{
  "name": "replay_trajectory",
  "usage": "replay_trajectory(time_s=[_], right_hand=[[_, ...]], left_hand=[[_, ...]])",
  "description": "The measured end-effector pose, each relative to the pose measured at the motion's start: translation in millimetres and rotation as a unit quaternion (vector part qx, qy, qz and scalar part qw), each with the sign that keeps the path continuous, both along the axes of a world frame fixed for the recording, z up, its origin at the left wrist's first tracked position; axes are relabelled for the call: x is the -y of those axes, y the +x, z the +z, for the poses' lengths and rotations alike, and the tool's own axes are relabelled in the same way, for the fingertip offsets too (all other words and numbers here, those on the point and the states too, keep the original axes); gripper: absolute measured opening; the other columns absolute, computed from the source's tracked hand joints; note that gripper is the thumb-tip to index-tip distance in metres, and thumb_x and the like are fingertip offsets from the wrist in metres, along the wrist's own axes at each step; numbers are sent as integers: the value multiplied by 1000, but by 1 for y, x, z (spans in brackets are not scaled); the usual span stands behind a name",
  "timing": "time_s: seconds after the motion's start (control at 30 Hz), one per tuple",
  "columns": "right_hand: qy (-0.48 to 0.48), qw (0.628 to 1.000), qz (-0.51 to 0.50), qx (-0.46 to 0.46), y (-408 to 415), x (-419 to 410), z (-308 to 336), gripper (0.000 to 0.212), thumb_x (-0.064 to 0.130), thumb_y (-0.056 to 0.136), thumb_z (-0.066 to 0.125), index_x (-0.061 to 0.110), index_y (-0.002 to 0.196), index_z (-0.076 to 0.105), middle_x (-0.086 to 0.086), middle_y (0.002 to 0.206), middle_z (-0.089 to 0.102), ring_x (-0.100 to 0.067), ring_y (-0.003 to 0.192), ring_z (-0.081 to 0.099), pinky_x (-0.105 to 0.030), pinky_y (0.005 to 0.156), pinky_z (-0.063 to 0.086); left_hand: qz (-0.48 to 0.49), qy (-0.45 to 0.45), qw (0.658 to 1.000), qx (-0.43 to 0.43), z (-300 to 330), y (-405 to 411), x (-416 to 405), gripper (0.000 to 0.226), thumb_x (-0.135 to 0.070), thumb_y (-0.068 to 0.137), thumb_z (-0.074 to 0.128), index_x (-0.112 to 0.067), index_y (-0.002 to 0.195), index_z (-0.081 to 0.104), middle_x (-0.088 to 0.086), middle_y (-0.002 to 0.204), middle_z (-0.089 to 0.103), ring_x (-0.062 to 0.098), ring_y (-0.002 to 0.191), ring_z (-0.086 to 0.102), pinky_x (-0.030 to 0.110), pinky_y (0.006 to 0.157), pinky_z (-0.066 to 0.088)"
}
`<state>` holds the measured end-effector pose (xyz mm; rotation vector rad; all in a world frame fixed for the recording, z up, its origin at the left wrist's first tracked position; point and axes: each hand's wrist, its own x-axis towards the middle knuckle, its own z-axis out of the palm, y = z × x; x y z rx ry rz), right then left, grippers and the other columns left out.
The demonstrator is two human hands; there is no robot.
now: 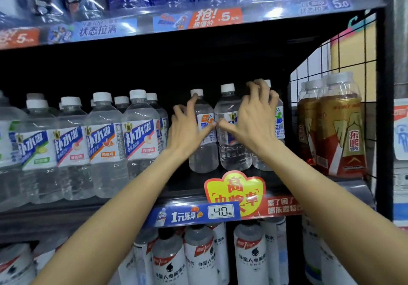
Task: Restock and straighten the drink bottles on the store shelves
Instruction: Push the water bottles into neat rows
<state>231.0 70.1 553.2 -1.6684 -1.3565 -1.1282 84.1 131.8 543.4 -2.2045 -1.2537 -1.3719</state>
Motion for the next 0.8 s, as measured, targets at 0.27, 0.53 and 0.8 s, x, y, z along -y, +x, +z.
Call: replay_trajectory(time_s=[0.27,0.53,0.8], right_hand=[[-38,961,225,-157,-6,32,-4,65,48,82,66,4,120,38,-1,88,50,-22,79,55,-30,59,38],[-76,879,357,-307,-8,44,-9,88,48,79,71,8,140,22,-10,129,52,-23,115,52,-27,86,38],[-103,842,393,-356,-43,30,-11,70,63,92,36,9,137,34,-12,129,54,-26,116,53,-39,95,43]], left_hand=[[6,32,998,-55,-1,-17,22,76,-50,89,59,-33,151,19,20,129,39,33,118,45,37,93,42],[-56,22,995,76,-4,-1,40,43,-35,101,39,-22,142,42,14,139,26,32,124,37,35,97,37],[-241,-24,951,191,-18,-8,55,67,-52,96,37,-28,153,11,2,160,16,15,145,18,34,114,22]])
